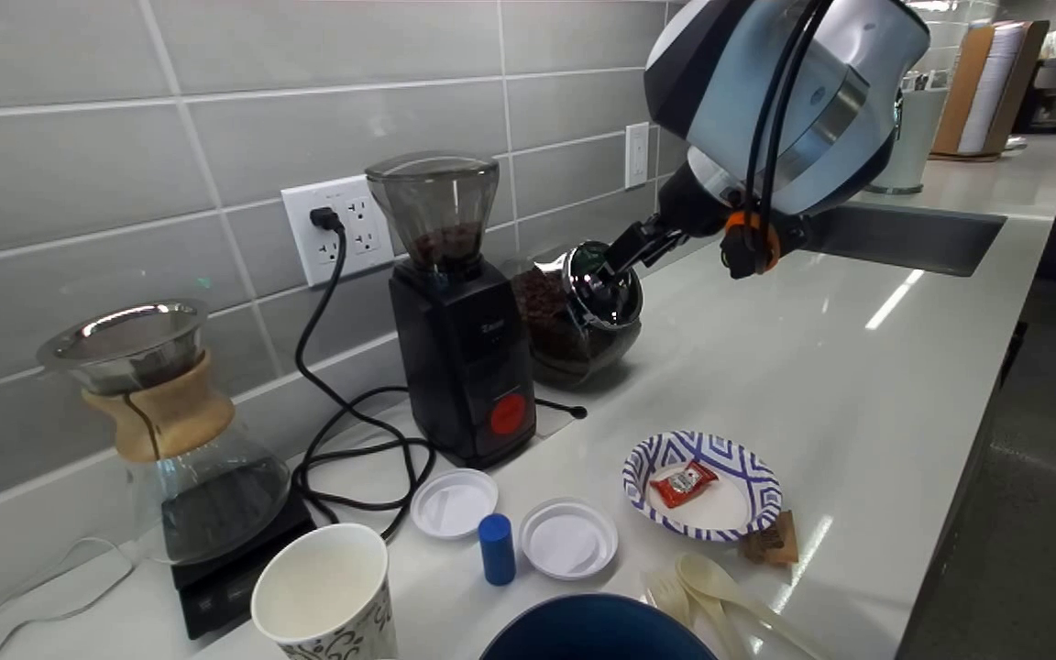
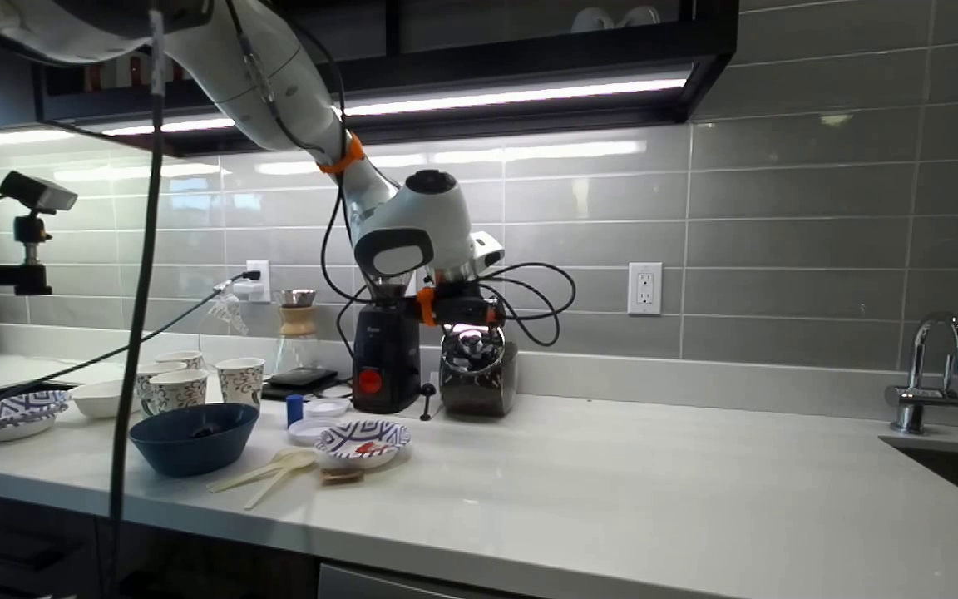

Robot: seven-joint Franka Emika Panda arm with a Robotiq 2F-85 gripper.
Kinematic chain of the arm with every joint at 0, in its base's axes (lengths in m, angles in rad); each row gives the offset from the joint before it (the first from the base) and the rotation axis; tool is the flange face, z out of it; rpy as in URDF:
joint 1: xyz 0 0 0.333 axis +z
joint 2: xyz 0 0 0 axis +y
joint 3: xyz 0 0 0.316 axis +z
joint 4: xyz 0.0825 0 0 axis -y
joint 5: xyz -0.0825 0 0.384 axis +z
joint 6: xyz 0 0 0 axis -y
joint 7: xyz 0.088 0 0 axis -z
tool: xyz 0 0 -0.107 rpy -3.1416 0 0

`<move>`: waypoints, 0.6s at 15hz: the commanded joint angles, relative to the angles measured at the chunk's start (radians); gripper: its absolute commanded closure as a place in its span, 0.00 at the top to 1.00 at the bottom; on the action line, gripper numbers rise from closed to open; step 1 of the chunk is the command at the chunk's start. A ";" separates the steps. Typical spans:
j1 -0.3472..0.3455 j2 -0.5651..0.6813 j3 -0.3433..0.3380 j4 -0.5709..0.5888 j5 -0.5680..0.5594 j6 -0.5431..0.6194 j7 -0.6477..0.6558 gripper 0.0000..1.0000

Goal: Remove the silver lid from the glass jar on the right and put it on the counter

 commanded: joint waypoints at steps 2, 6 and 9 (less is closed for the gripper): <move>-0.001 0.028 0.004 0.029 0.006 0.013 -0.005 0.78; 0.002 0.035 0.001 0.031 0.001 0.010 0.004 0.71; 0.002 0.041 0.002 0.033 0.002 0.012 0.002 0.64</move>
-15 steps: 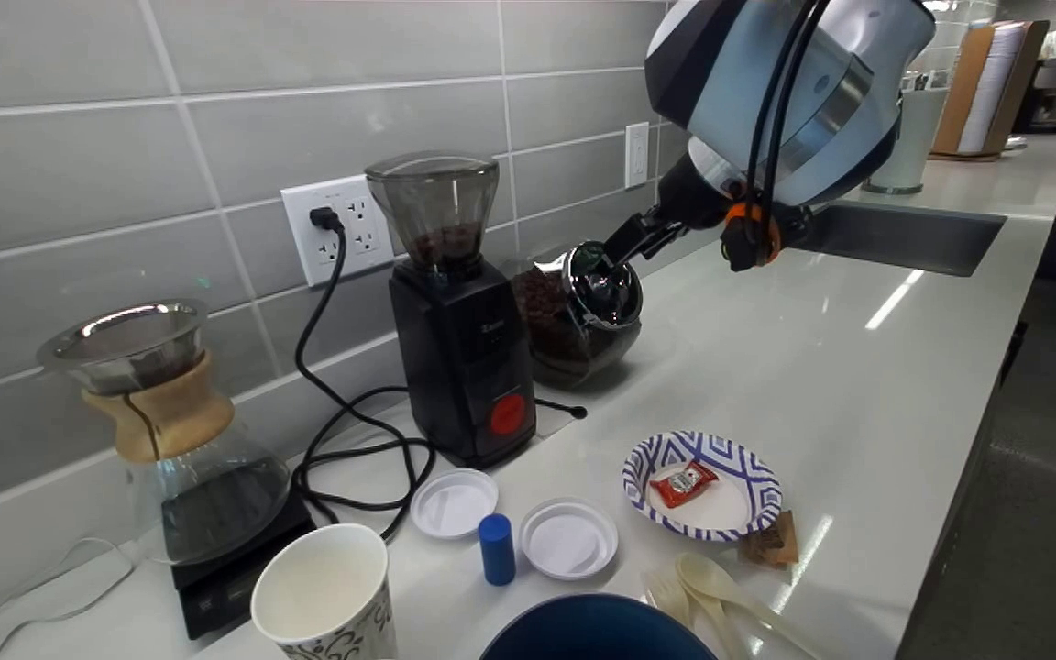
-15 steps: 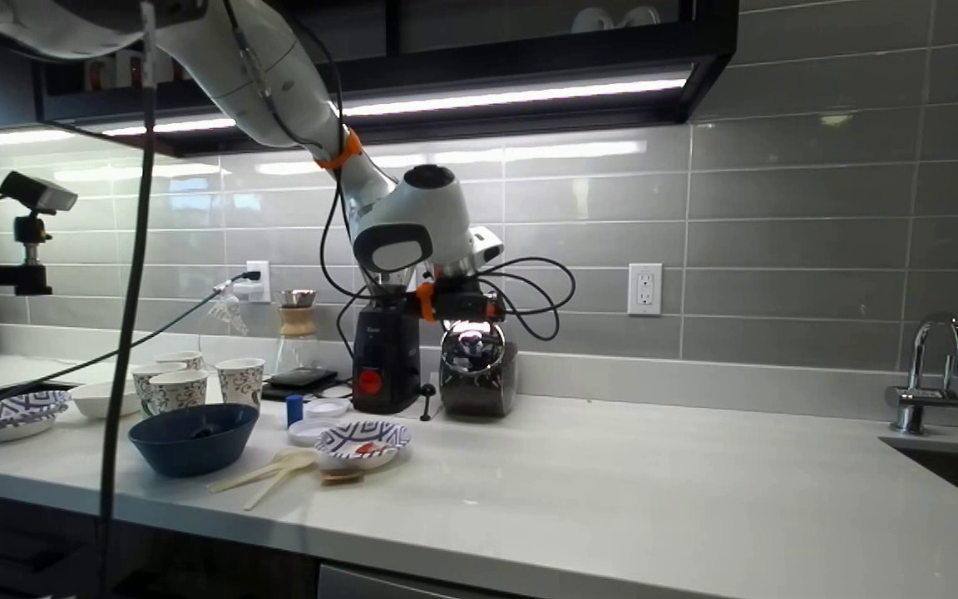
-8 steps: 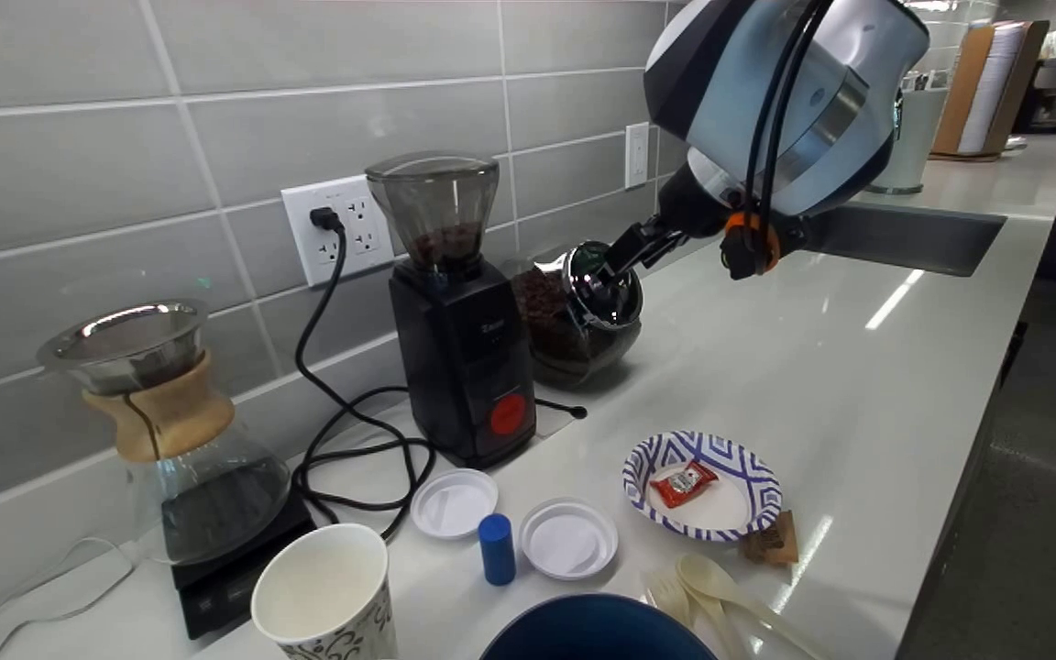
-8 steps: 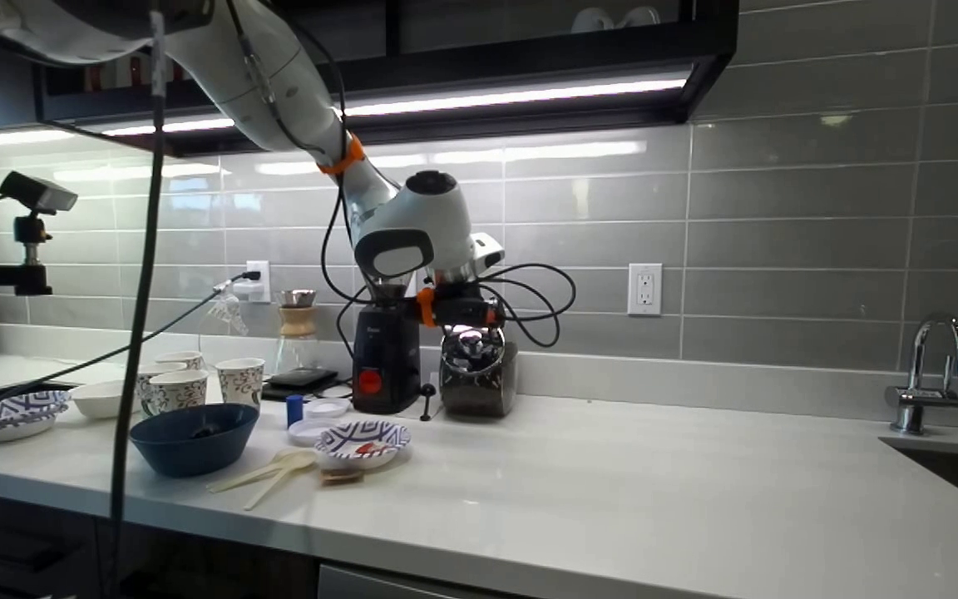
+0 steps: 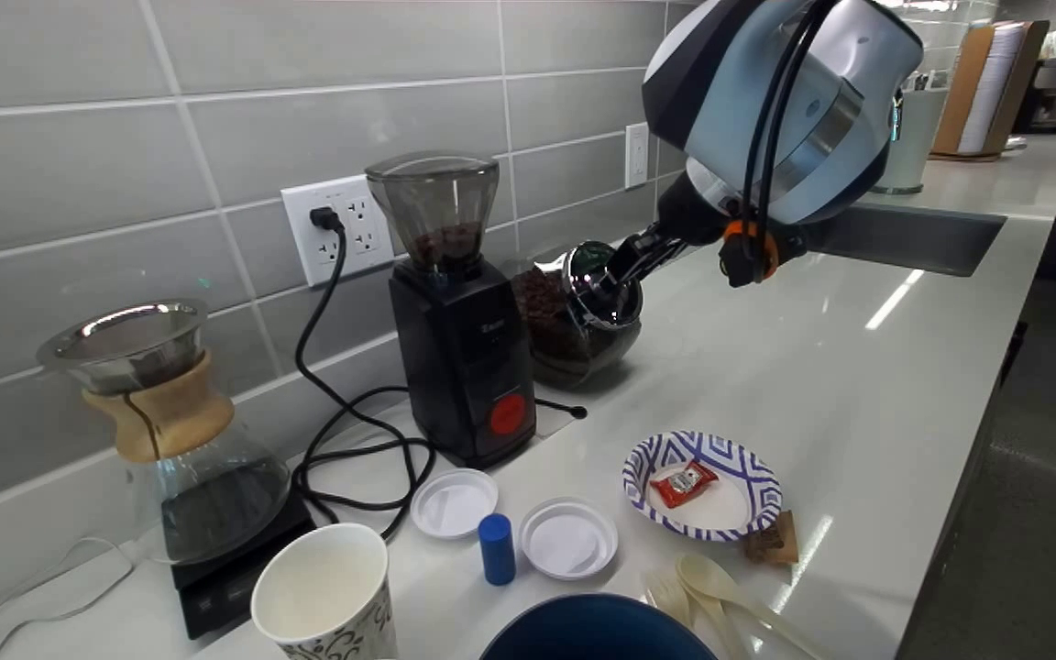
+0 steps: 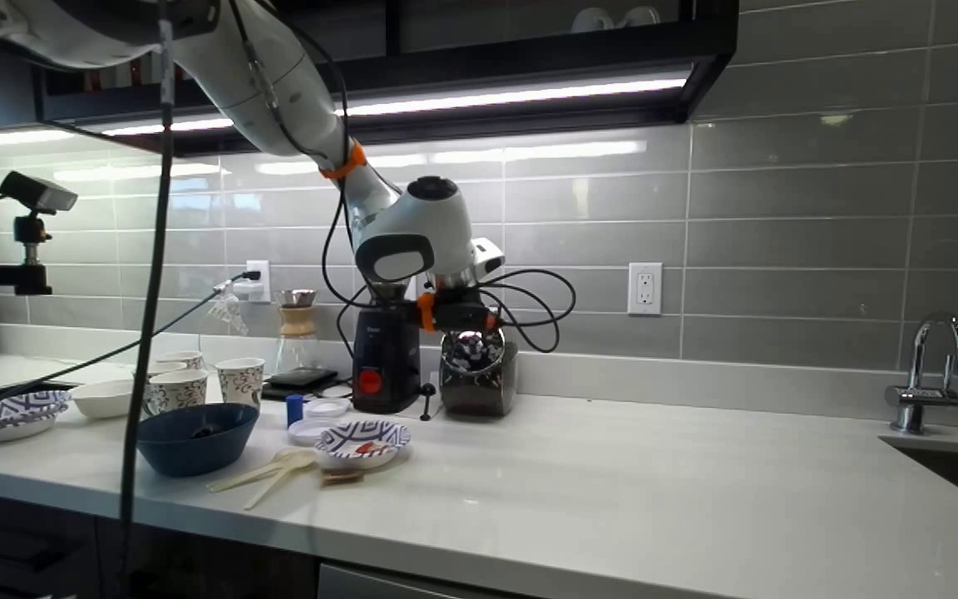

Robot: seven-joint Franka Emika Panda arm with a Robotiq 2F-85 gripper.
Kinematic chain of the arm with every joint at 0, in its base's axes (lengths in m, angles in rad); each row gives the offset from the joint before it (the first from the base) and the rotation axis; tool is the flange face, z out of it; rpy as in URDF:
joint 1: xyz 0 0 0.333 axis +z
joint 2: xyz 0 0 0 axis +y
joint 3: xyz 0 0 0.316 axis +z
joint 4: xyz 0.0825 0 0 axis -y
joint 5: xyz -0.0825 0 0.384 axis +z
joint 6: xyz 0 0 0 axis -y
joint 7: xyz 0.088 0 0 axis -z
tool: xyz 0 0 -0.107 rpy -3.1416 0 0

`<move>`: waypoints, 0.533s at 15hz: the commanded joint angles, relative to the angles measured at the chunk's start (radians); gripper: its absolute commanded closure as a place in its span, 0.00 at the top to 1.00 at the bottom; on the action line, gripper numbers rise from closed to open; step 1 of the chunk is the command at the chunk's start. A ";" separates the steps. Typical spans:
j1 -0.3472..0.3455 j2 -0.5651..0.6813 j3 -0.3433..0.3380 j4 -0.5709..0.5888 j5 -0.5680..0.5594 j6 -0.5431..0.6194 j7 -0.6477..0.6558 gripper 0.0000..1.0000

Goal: Remove the silver lid from the glass jar on the right and put it on the counter

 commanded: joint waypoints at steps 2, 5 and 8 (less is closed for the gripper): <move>-0.008 0.027 0.016 0.039 0.021 0.008 -0.018 0.59; -0.012 0.031 0.026 0.048 0.028 0.010 -0.026 0.54; -0.008 0.035 0.021 0.051 0.016 0.012 -0.016 0.52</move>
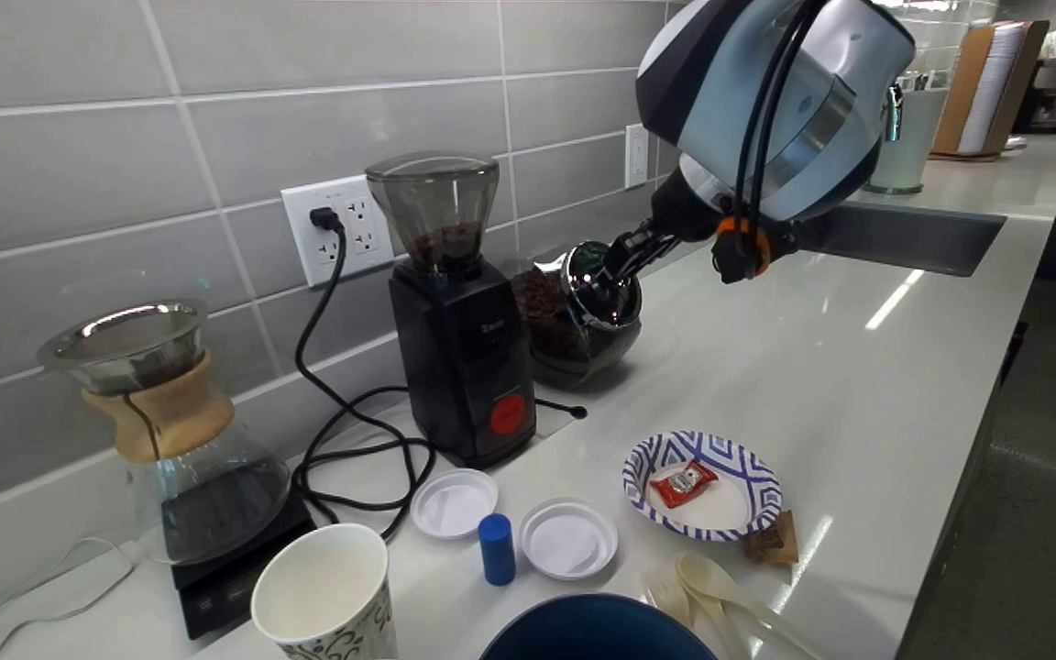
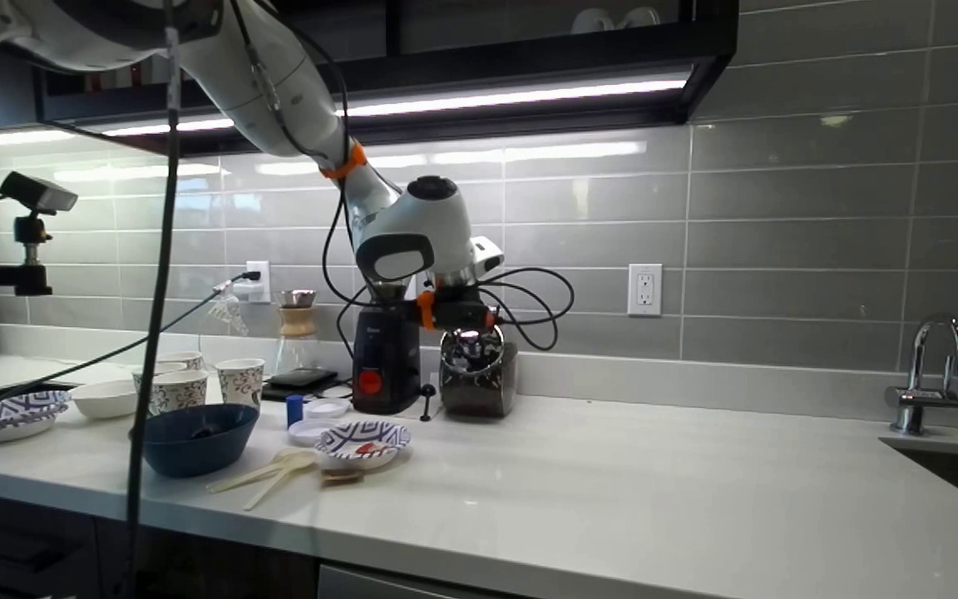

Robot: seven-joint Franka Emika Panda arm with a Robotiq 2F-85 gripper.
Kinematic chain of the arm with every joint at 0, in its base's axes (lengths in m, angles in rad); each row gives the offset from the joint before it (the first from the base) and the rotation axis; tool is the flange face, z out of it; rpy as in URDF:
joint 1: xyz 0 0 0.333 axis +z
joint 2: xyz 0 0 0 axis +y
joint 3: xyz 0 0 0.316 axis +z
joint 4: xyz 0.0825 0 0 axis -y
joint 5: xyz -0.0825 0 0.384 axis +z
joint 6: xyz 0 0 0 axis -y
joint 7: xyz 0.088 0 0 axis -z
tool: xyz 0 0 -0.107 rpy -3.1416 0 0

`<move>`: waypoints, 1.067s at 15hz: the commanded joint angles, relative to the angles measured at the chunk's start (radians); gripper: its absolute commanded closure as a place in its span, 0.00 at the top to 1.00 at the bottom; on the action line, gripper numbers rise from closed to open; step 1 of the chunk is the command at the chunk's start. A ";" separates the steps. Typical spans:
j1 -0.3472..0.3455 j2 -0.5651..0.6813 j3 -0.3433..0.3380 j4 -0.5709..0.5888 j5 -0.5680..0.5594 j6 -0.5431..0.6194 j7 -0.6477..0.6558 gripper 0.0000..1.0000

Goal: Remove the silver lid from the glass jar on the right and put it on the counter

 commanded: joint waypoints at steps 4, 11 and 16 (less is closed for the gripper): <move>-0.002 0.038 0.003 0.037 0.005 0.017 -0.008 0.54; -0.005 0.040 0.005 0.038 0.010 0.016 -0.013 0.24; 0.000 0.020 -0.001 0.021 0.003 0.014 -0.002 0.21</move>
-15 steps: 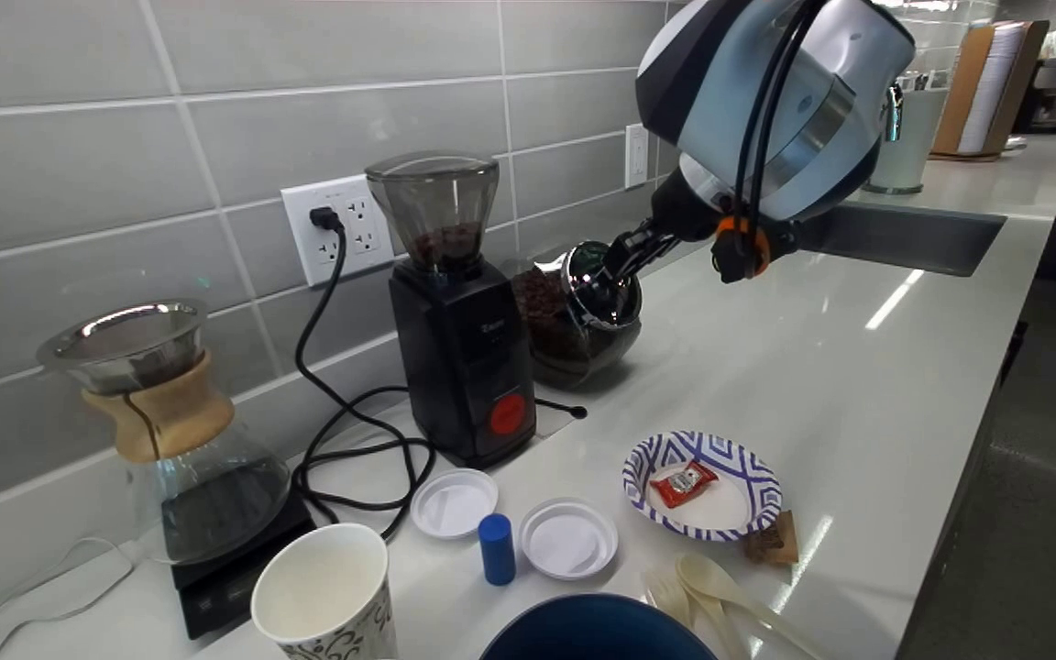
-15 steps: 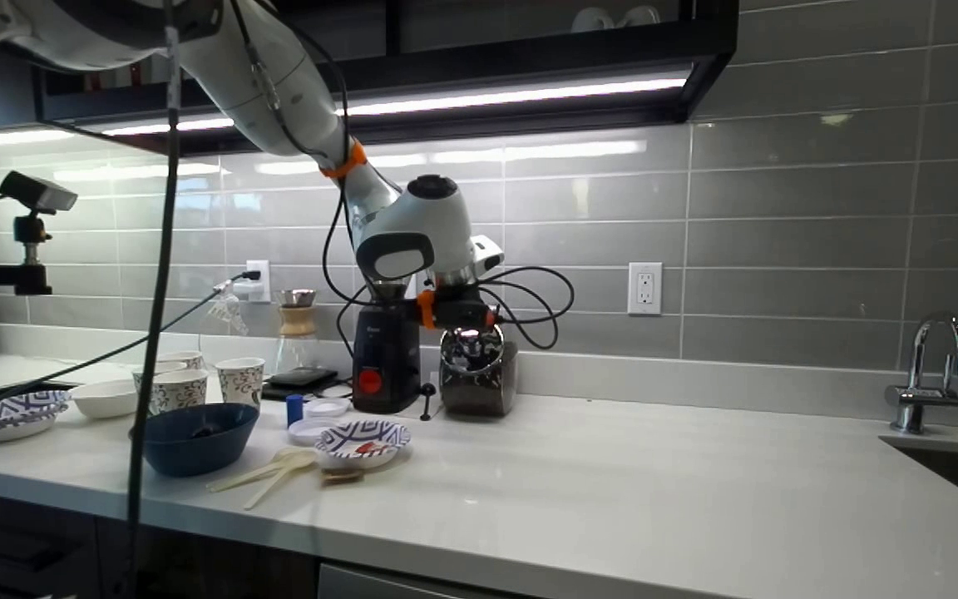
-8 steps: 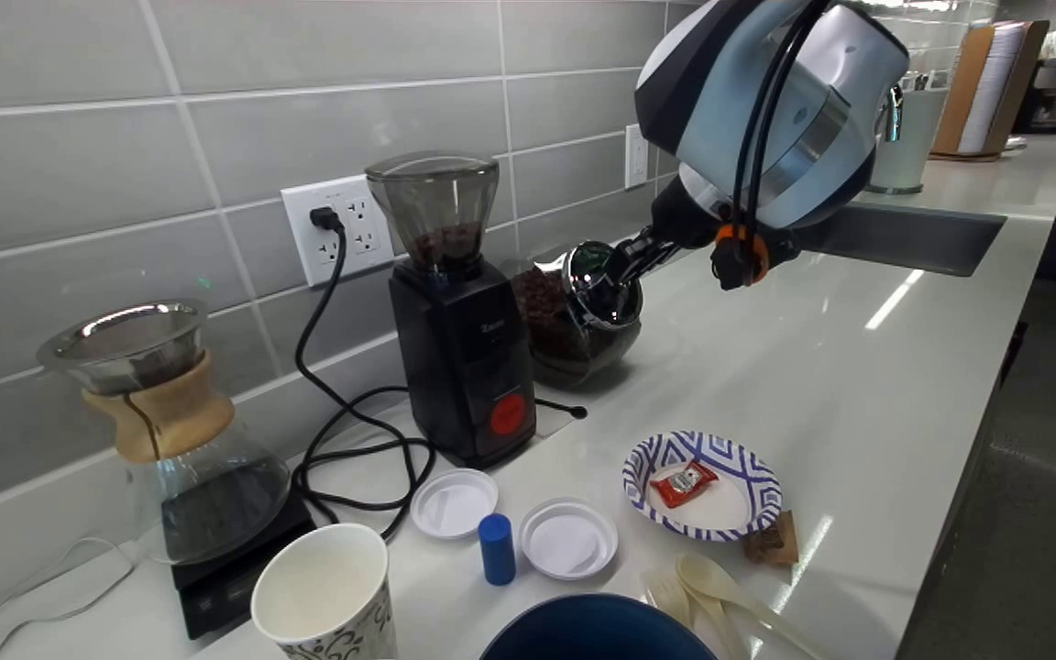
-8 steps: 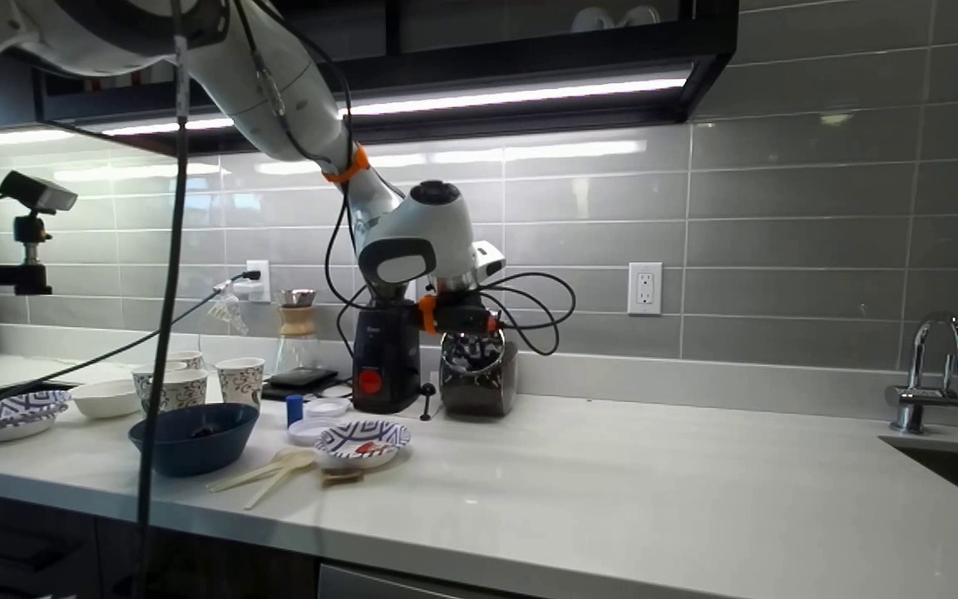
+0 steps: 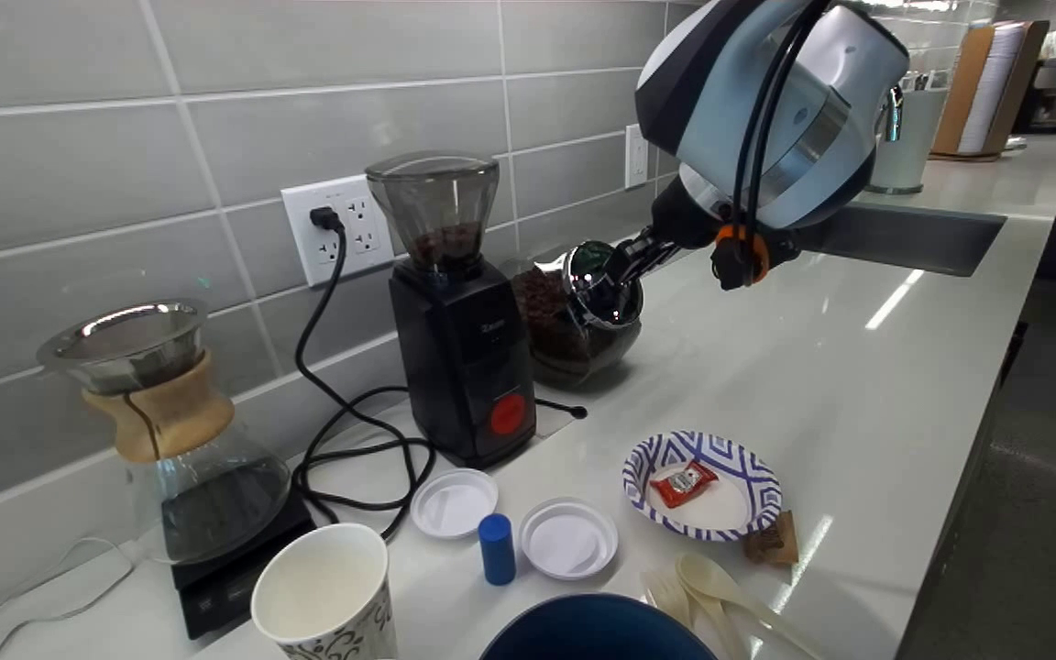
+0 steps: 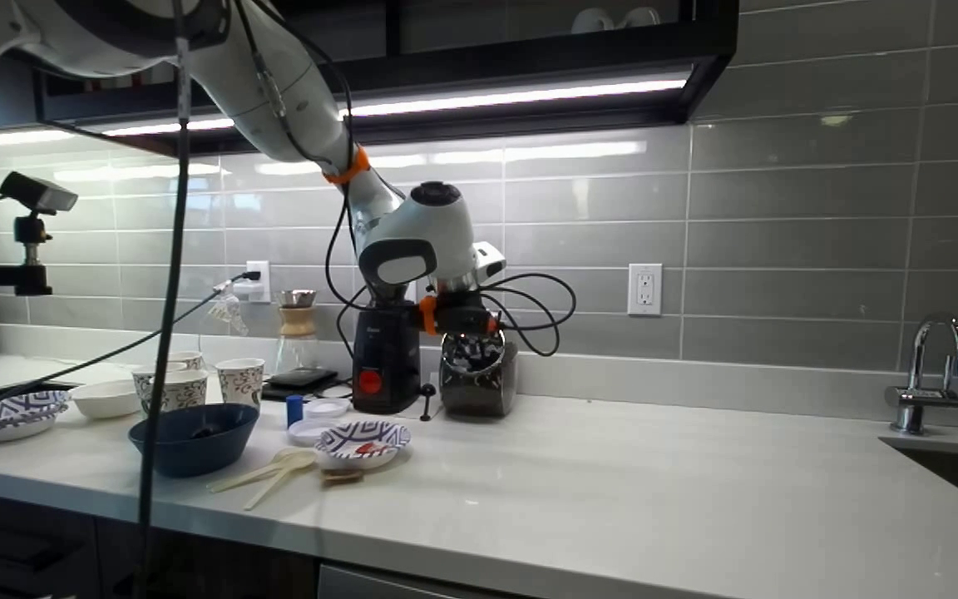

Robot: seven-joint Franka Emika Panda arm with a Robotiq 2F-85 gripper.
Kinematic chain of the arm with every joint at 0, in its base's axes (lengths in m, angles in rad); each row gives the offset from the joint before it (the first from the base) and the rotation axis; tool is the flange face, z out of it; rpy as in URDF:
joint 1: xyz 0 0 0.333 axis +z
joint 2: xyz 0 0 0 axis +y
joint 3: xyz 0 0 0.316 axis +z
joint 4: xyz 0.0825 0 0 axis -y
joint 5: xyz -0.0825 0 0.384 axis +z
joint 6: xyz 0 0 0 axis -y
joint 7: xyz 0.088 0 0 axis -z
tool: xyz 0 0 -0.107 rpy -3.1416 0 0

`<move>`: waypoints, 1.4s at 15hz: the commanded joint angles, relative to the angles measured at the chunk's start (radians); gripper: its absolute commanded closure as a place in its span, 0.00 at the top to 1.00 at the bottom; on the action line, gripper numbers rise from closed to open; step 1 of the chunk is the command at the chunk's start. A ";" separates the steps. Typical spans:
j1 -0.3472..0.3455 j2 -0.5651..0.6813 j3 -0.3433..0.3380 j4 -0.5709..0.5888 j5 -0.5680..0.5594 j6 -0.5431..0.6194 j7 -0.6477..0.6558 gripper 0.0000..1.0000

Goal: Remove the silver lid from the glass jar on the right and put it on the counter

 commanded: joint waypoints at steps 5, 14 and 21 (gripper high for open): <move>0.005 -0.036 -0.007 -0.014 -0.006 -0.001 0.016 0.21; 0.014 -0.103 -0.031 -0.062 -0.031 -0.037 0.069 0.21; -0.024 -0.227 -0.063 -0.183 -0.352 -0.100 0.399 0.21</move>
